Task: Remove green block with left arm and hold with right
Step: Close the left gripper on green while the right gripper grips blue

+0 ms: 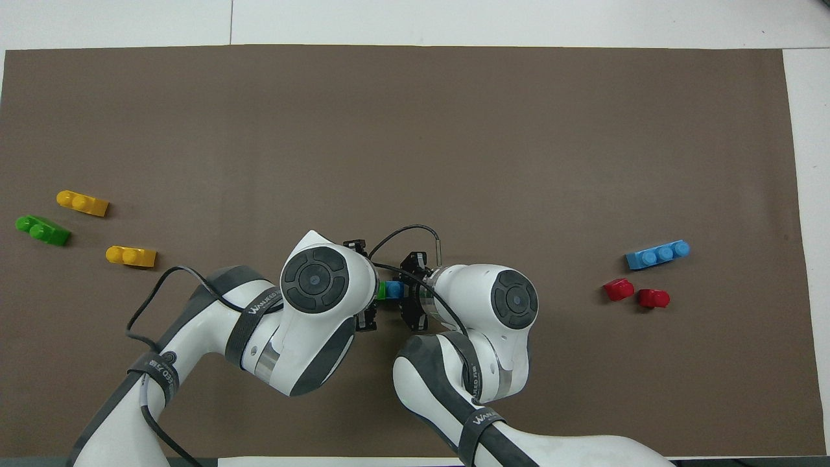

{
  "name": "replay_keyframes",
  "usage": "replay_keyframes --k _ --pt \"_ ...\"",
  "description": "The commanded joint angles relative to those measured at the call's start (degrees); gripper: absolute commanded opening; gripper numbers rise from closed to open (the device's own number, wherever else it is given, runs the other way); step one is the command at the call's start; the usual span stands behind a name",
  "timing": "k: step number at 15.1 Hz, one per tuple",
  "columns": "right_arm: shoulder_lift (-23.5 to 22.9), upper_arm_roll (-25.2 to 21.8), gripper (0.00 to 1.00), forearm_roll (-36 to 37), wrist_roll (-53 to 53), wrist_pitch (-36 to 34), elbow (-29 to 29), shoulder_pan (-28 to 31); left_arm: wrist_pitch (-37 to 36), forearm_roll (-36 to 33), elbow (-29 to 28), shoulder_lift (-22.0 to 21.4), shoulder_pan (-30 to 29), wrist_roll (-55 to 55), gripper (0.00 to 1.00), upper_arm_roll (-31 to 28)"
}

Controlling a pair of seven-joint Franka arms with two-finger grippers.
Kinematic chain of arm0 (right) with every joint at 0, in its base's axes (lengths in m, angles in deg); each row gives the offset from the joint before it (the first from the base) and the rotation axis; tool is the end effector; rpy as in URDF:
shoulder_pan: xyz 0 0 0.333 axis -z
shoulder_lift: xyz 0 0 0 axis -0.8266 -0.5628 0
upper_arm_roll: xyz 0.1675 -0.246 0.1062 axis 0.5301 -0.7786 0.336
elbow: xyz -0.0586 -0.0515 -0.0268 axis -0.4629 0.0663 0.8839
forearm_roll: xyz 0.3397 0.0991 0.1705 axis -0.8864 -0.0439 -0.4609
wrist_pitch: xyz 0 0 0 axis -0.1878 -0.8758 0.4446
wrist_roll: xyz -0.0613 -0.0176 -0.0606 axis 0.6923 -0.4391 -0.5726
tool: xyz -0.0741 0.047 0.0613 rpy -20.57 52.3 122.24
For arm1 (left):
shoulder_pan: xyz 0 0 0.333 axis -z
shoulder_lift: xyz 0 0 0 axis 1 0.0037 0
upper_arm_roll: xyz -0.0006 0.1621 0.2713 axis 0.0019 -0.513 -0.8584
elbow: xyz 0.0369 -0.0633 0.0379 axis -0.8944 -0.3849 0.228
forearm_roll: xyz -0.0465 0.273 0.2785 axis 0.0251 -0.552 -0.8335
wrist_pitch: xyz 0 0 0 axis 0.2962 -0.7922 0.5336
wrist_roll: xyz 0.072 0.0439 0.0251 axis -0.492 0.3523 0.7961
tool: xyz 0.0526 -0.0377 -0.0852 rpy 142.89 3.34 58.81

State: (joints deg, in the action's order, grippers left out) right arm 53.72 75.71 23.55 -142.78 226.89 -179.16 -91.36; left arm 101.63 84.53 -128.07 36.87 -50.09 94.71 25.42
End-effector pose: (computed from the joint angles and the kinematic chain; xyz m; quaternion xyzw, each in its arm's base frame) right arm 0.4474 0.3622 0.2725 -0.6888 0.6891 0.1398 0.1768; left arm 0.4256 -0.3433 0.3415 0.6934 0.7202 -0.0241 0.0029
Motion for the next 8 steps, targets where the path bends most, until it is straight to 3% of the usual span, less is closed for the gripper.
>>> replay_keyframes --k 1,4,5,6,7,8 --pt "-0.2 0.1 0.00 -1.7 2.1 1.1 -0.4 -0.1 -1.5 -0.8 -0.5 -1.5 1.2 -0.8 0.84 -1.0" --pt "-0.2 0.1 0.00 -1.7 2.1 1.1 -0.4 0.0 -1.6 -0.8 -0.5 -2.1 1.1 -2.0 0.75 -1.0" --pt "-0.2 0.1 0.00 -1.7 2.2 1.1 -0.4 0.0 -1.8 -0.8 -0.5 -2.6 1.1 -2.1 0.65 -1.0" --pt "-0.2 0.1 0.00 -1.7 2.2 1.1 -0.4 0.0 -1.8 -0.8 -0.5 -2.7 1.1 -2.1 0.50 -1.0" --pt "-0.2 0.1 0.00 -1.7 2.2 1.1 -0.4 0.0 -1.9 -0.8 -0.5 -2.7 1.1 -2.1 0.20 -1.0" --pt "-0.2 0.1 0.00 -1.7 2.2 1.1 -0.4 0.0 -1.9 -0.8 -0.5 -2.8 1.1 -2.1 0.00 -1.0"
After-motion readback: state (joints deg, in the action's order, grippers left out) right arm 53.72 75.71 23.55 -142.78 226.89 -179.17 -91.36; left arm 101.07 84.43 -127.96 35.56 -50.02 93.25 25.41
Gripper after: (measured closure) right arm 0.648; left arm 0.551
